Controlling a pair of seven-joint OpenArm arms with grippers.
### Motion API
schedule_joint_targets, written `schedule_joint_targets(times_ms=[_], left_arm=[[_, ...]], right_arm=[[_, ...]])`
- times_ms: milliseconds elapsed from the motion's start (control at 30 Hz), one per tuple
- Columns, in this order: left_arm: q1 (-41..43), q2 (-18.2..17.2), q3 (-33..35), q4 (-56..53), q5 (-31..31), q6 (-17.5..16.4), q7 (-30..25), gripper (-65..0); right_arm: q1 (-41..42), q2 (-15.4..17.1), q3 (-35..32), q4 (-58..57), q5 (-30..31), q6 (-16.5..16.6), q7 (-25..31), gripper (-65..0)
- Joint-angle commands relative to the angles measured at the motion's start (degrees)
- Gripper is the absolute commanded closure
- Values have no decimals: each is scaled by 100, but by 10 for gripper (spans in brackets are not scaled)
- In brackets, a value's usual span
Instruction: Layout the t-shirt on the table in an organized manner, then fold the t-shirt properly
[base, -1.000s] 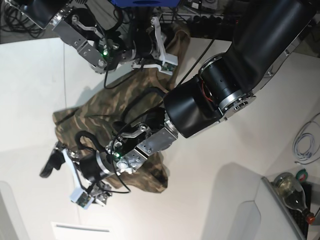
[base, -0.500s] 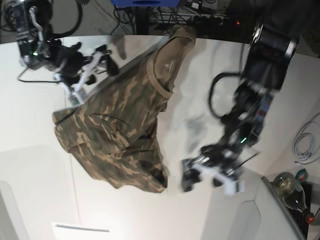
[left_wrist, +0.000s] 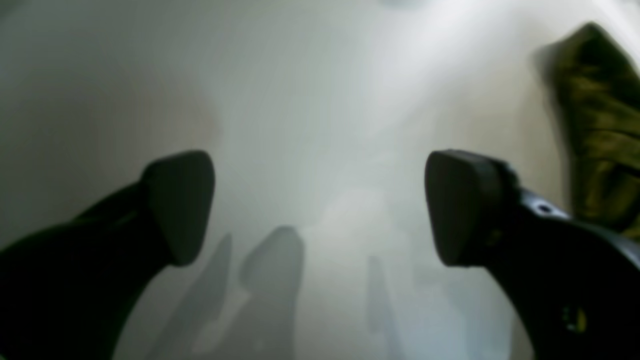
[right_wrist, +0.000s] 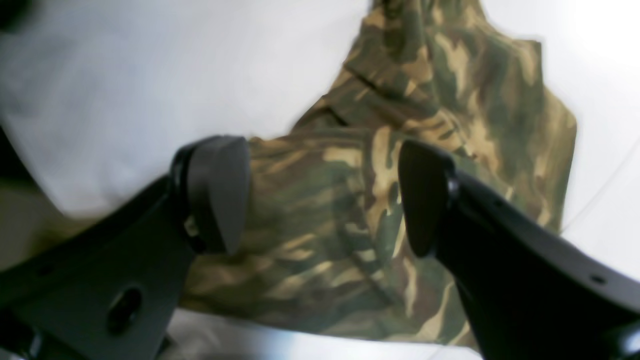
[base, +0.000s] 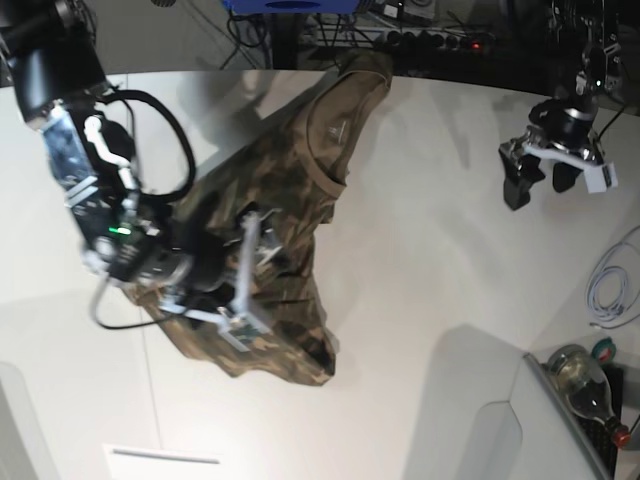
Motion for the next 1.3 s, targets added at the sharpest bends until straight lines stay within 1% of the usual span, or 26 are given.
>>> schedule_joint_targets(times_ms=[0, 100, 133, 167, 200, 267, 333, 433, 467, 567, 633, 700, 733, 767, 800, 933, 1000, 1033, 1067, 1100, 1167, 1267], left_arm=[[105, 31, -213, 88, -26, -104, -97, -558], [211, 269, -600, 88, -17, -341, -80, -443], [263, 312, -688, 79, -17, -429, -80, -413], [307, 348, -741, 79, -17, -482, -80, -390], [334, 356, -785, 79, -17, -526, -80, -369], [342, 356, -802, 35, -17, -570, -80, -344], [342, 356, -802, 26, -17, -570, -80, -336], [386, 356, -802, 26, -17, -570, -80, -336], [378, 356, -802, 26, -17, -570, -80, -336], [369, 356, -767, 26, -17, -570, -80, -336], [360, 356, -750, 26, -17, -570, -80, -336], [360, 356, -741, 26, -17, -570, -80, -336], [360, 356, -741, 26, -17, -570, -80, -336], [351, 356, -741, 26, -17, -570, -80, -336], [351, 356, -741, 26, -17, -570, -80, -336], [351, 356, -741, 26, -17, -570, -80, -336], [351, 356, -741, 26, -17, -570, -80, -336], [351, 356, -741, 26, -17, -570, -80, -336], [351, 356, -741, 26, -17, -570, -80, -336], [351, 356, -741, 26, -17, -570, -80, -336], [351, 356, -741, 26, -17, -570, -80, -336], [351, 365, -723, 26, -17, -570, -80, -336]], right_arm=[[261, -124, -206, -85, -144, 15, 120, -434], [675, -475, -830, -867, -1032, 15, 111, -434], [789, -598, -997, -1122, -1357, 24, 111, -437], [850, -686, -1129, -1289, -1630, 41, 111, -452], [894, -774, -1252, -1430, -1903, 50, 111, -482], [903, -853, -1419, -1518, -2193, 50, 111, -519], [903, -853, -1498, -1518, -2263, 59, 85, -524], [930, -836, -1516, -1597, -2281, 85, -144, -527], [991, -836, -1516, -1667, -2281, 191, -197, -527], [1061, -836, -1481, -2063, -2298, 718, -223, -524], [1132, -827, -1472, -2309, -2298, 850, -214, -522], [1132, -827, -1472, -2406, -2298, 868, -205, -515], [1132, -827, -1472, -2406, -2298, 868, -205, -489], [1123, -827, -1472, -2406, -2298, 868, -205, -437], [1114, -827, -1472, -2406, -2298, 868, -205, -368], [1017, -827, -1463, -2168, -2289, 903, -240, 0], [859, -809, -1463, -1773, -2298, 903, -240, -3], [789, -765, -1463, -1544, -2298, 903, -276, -21], [727, -704, -1463, -1325, -2298, 903, -381, -17], [666, -677, -1463, -1096, -2298, 903, -513, -5], [543, -651, -1437, -683, -2298, 903, -759, 0], [182, -510, -953, -120, -2272, 903, -891, 0]])
